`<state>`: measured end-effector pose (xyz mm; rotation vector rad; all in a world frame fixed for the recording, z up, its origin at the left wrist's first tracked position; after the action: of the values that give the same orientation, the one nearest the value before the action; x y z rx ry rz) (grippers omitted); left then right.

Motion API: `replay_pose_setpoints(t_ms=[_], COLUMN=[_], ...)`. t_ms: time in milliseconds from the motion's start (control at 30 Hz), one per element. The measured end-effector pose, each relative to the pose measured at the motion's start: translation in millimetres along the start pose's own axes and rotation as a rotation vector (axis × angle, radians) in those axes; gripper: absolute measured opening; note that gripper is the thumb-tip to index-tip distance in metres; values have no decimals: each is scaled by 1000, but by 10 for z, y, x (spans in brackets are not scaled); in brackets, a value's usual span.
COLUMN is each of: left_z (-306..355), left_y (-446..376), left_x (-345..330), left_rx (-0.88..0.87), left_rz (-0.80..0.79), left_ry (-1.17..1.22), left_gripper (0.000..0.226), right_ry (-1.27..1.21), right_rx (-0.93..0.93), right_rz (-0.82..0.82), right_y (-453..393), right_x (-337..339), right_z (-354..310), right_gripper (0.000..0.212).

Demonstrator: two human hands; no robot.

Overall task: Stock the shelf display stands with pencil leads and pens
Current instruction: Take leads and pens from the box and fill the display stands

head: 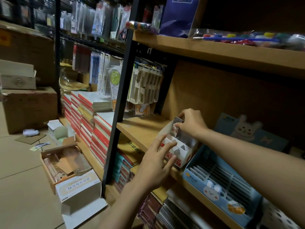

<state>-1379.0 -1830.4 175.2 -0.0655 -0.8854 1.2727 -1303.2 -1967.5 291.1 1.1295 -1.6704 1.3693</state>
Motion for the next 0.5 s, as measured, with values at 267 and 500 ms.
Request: replay_pose_setpoints(t_ms=[267,500], left_z=[-5,-15], left_y=[-21,-15], left_x=[-13,-15], left_rx=[-21,-20], left_rz=[21,23], left_ry=[19,26], left_gripper=[45,45], right_ry=[-52,106], right_rx=[12,132], right_rz=[37,72], right_y=[-7,103], right_x=[68,66], right_z=[36,-7], right_gripper=[24,24])
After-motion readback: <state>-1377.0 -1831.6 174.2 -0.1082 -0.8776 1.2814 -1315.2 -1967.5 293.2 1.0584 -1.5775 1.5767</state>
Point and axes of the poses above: each hand's wrist, its own y-axis away from the middle knuckle, its own x-axis out of the back of the hand, z = x × y, the point moved 5 cm from there along -y, towards the middle knuckle, and after that the axes turned 3 degrees about y, right-handed, at the moved point
